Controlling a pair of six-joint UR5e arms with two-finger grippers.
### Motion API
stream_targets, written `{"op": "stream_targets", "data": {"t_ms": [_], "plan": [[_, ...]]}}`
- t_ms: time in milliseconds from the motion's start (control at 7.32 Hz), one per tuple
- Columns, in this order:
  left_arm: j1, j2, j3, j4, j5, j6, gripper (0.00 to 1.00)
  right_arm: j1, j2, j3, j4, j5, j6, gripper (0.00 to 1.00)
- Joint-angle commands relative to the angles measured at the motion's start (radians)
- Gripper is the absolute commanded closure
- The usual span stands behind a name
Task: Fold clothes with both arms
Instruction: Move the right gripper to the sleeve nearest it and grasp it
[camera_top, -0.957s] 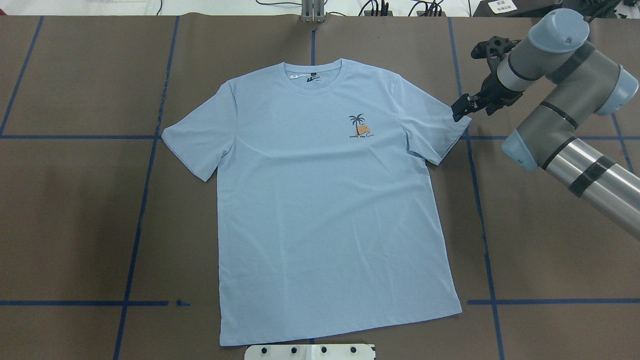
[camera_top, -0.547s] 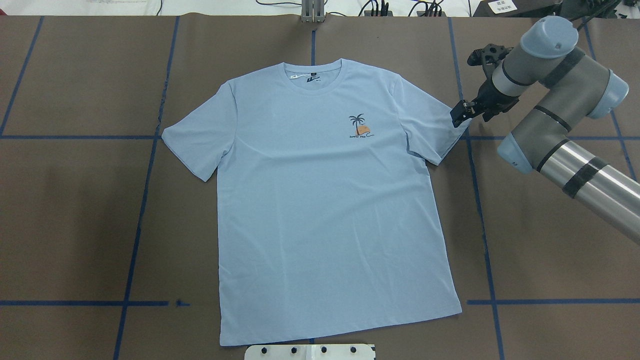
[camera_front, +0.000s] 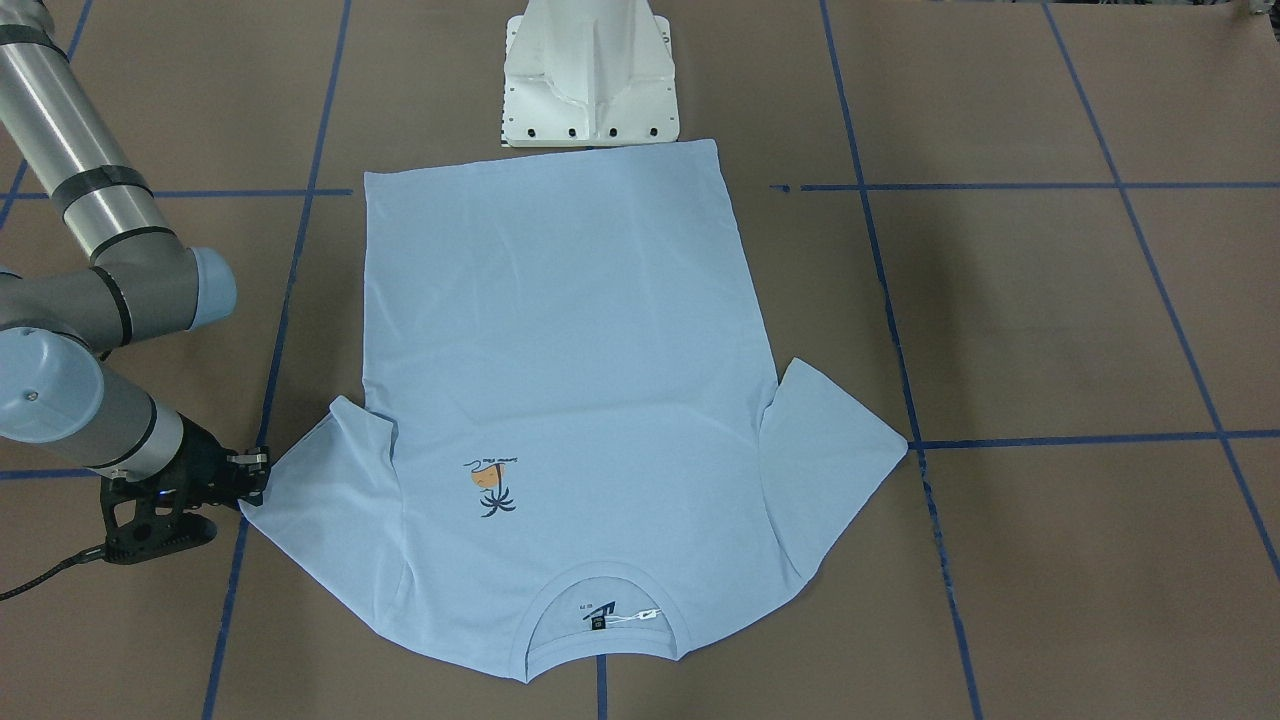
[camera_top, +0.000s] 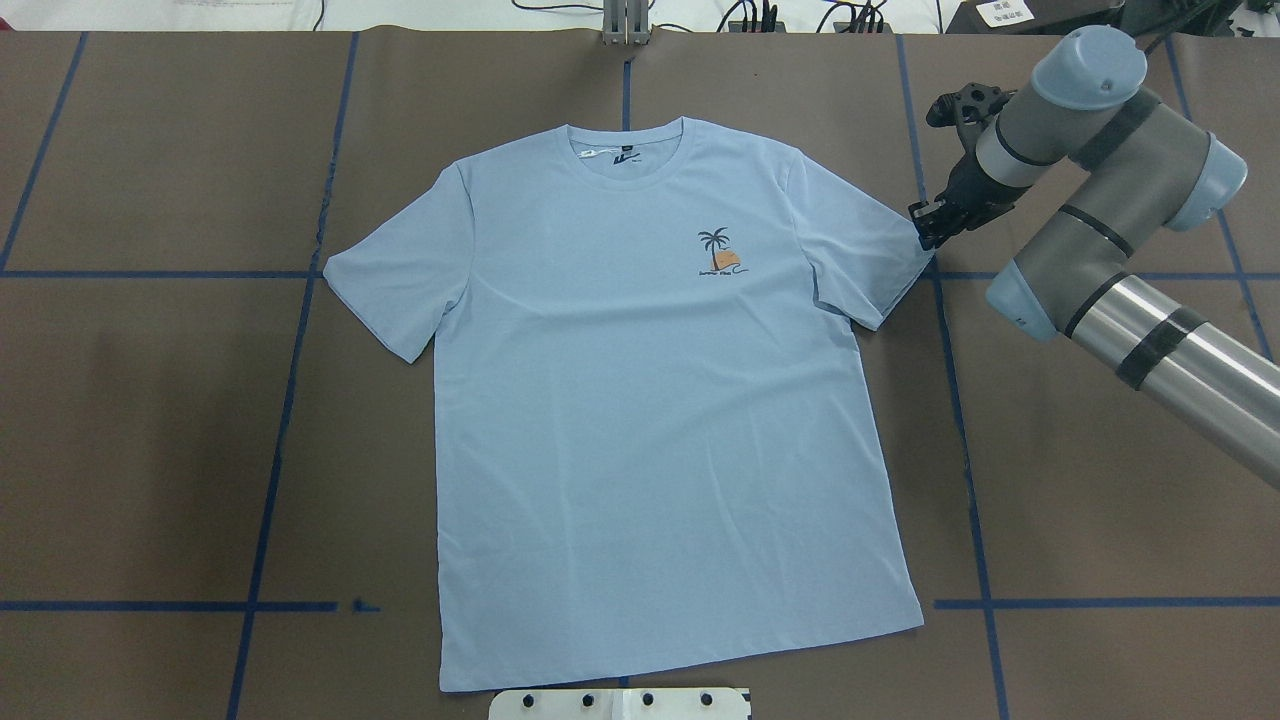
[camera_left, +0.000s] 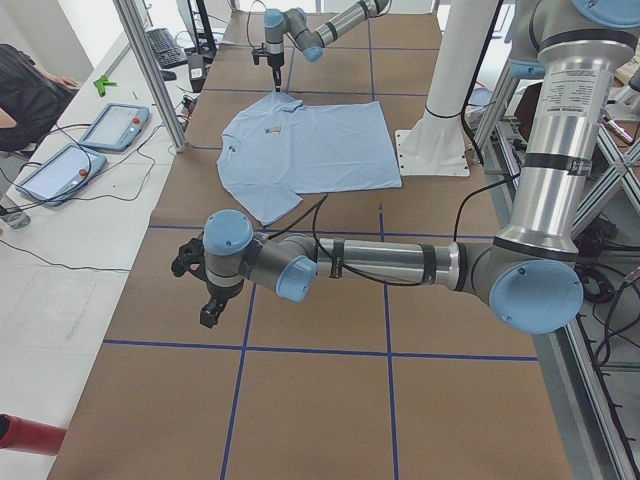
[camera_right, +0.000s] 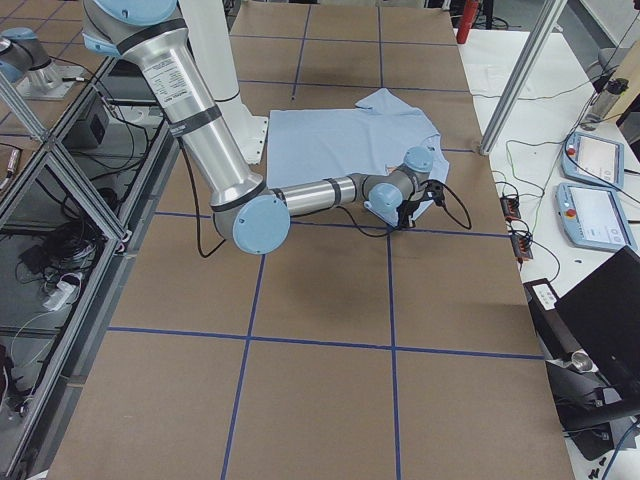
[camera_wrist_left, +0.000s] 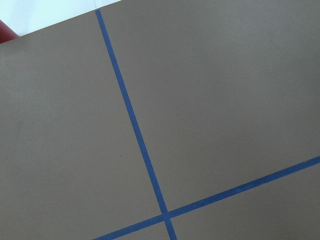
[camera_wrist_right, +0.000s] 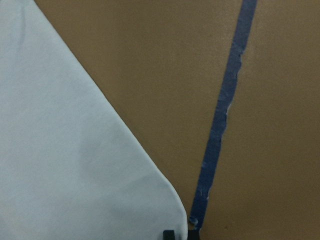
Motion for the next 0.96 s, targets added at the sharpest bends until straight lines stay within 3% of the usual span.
{"op": "stream_targets", "data": {"t_ms": [0,410,547,820], "plan": [[0.000,-0.002,0.002,0.000,0.000,-0.002,0.00,0.001,0.006,0.005,0.004,0.005,0.003,1.00],[0.000,-0.006,0.002,0.002,0.002,-0.002,0.00,-0.032,0.078,0.035,0.072,0.039,0.014,1.00],[0.000,-0.008,0.005,0.002,0.002,-0.002,0.00,-0.079,0.122,0.034,0.073,0.018,0.056,1.00],[0.002,-0.015,0.008,0.003,0.003,-0.002,0.00,-0.153,0.254,-0.021,0.064,-0.117,0.174,1.00]]}}
